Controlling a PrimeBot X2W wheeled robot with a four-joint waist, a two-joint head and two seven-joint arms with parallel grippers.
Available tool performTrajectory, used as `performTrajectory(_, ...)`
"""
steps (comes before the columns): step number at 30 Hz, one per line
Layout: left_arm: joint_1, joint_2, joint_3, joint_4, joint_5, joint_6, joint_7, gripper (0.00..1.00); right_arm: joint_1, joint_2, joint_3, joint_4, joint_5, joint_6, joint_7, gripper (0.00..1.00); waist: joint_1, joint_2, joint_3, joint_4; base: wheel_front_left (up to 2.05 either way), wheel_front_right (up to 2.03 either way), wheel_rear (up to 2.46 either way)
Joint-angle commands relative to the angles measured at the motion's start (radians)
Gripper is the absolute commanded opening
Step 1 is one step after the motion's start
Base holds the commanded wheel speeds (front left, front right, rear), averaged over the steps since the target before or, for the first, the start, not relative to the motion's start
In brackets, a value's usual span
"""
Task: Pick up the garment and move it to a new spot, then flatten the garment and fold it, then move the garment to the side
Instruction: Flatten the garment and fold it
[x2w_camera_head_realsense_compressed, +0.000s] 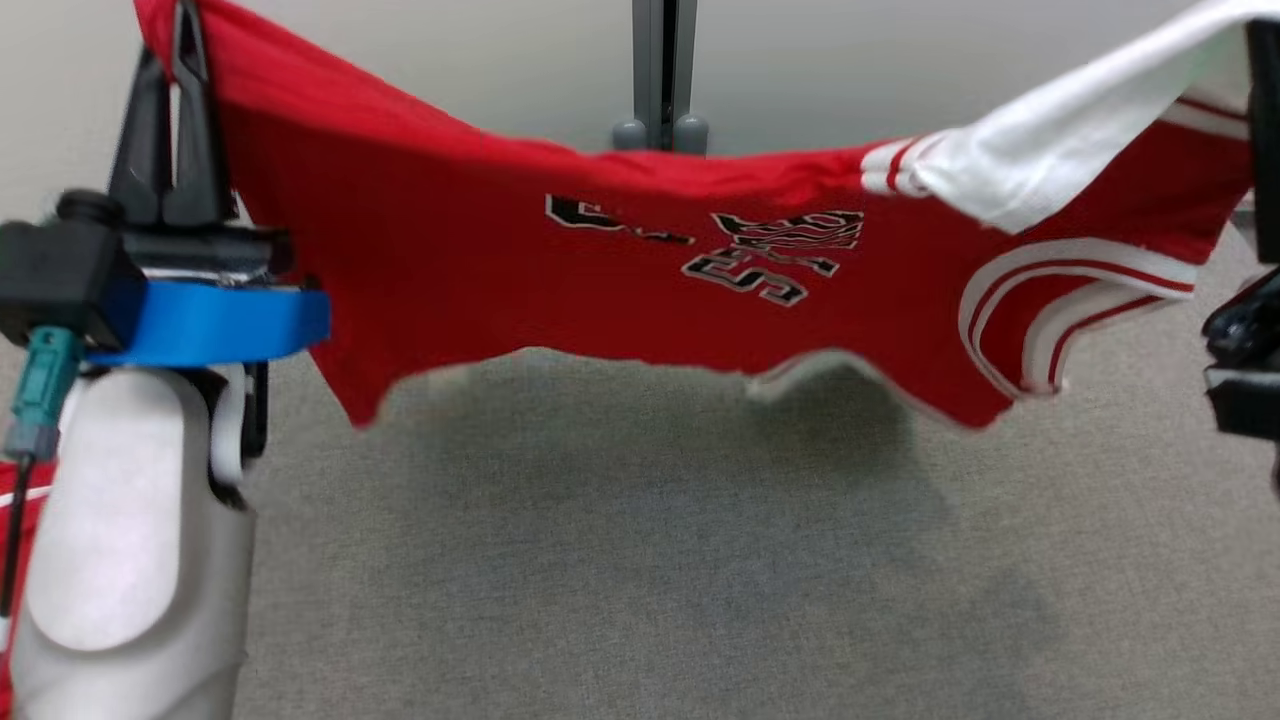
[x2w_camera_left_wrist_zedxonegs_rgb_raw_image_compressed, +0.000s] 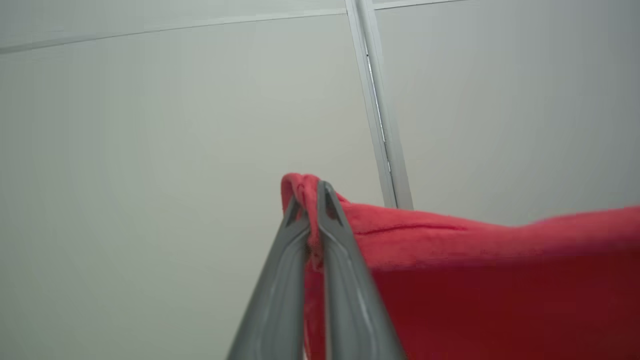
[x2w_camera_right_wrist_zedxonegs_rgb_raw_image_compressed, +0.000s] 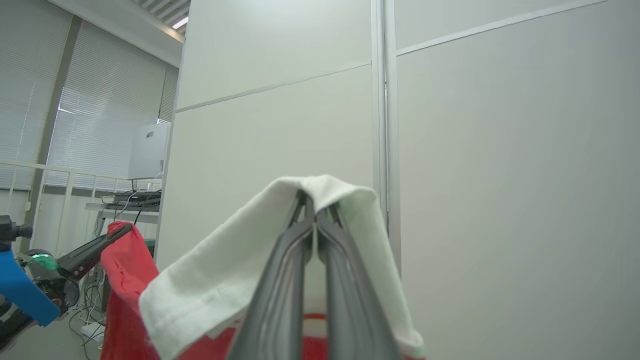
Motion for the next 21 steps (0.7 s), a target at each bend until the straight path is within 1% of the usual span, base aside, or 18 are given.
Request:
performTrajectory(1,-0.063,0.021,-0.010,-0.015,0.012,-0.015,0.030,0.00,-0.065,-0.029,-0.002,0.002,0.022,0.000,0.000,0.00,0.0001,0.0000,-0.019,-0.005,0.00,0.00,0.00)
performTrajectory(2,-0.063,0.021,-0.010,-0.015,0.012,-0.015,0.030,0.00,-0.065,-0.029,-0.002,0.002,0.022,0.000,0.000,0.00,0.0001,0.0000,-0.019,-0.005,0.00,0.00,0.00)
performTrajectory(3,-0.109,0.035,-0.016,-0.028,0.012,-0.025,0.067,0.00,-0.119,-0.050,0.005,0.013,0.040,0.000,0.000,0.00,0.0001,0.0000,-0.028,-0.004,0.00,0.00,0.00)
performTrajectory(5,-0.142,0.049,-0.022,-0.036,0.017,-0.034,0.118,0.00,-0.166,-0.069,0.019,0.029,0.051,0.000,0.000,0.00,0.0001,0.0000,-0.033,-0.003,0.00,0.00,0.00)
performTrajectory(6,-0.142,0.049,-0.022,-0.036,0.017,-0.034,0.118,0.00,-0.166,-0.069,0.019,0.029,0.051,0.000,0.000,0.00,0.0001,0.0000,-0.033,-0.003,0.00,0.00,0.00)
performTrajectory(9,-0.197,0.067,-0.026,-0.068,0.025,-0.037,0.180,0.00,-0.230,-0.096,0.041,0.067,0.069,0.000,0.000,0.00,0.0001,0.0000,-0.023,0.002,0.00,0.00,0.00)
performTrajectory(12,-0.234,0.081,-0.023,-0.078,0.035,-0.025,0.248,0.00,-0.287,-0.119,0.065,0.122,0.078,0.000,0.000,0.00,0.0001,0.0000,0.008,0.007,0.00,0.00,0.00)
performTrajectory(16,-0.283,0.075,-0.027,-0.061,0.042,-0.009,0.309,0.00,-0.366,-0.124,0.079,0.227,0.088,0.000,0.000,0.00,0.0001,0.0000,0.076,0.011,0.00,0.00,0.00)
performTrajectory(21,-0.381,0.055,-0.037,0.032,0.062,0.025,0.296,0.00,-0.521,-0.106,0.078,0.365,0.053,0.000,0.000,0.00,0.0001,0.0000,0.185,0.012,0.00,0.00,0.00)
